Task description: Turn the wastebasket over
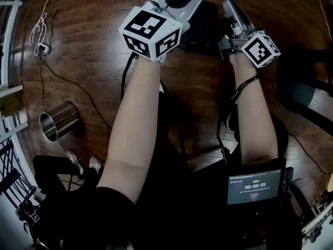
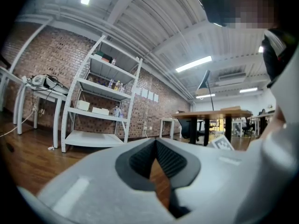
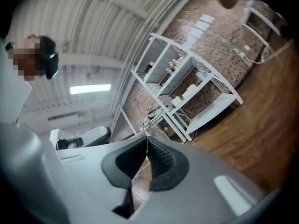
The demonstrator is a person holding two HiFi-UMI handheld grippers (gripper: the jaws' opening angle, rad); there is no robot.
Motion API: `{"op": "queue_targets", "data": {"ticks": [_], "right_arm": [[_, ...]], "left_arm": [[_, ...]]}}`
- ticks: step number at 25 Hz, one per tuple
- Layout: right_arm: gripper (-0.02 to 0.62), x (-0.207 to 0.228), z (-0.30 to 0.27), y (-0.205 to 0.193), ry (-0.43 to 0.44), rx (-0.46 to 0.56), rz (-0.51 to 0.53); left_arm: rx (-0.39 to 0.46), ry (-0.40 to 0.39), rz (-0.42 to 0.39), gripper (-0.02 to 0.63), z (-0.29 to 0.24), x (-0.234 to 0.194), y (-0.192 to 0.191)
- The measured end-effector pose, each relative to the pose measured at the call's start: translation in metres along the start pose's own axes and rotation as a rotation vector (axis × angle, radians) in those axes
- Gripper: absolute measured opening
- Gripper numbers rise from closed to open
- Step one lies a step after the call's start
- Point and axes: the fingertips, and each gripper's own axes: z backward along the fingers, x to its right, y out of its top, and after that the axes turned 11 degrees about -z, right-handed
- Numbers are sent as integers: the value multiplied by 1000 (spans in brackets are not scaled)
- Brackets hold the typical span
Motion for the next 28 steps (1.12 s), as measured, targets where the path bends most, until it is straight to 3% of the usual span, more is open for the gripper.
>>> {"op": "queue_targets", "data": {"ticks": [6, 9, 17, 24, 28], "right_arm": [[12, 63, 40, 3, -67, 323, -449], [12, 85, 58, -4, -102, 427, -575], [18, 123, 87, -69, -214, 483, -668], [93, 147, 126, -138, -329, 504, -742], [136, 146, 138, -168, -295, 490, -771]], "left_arm": [[22, -3, 4, 2, -2, 7, 10], [37, 3, 18, 2, -5, 9, 17], [69, -2, 44, 2, 2, 5, 18], [91, 7, 57, 2, 4, 3, 26], [102, 5, 71, 2, 4, 1, 29]]}}
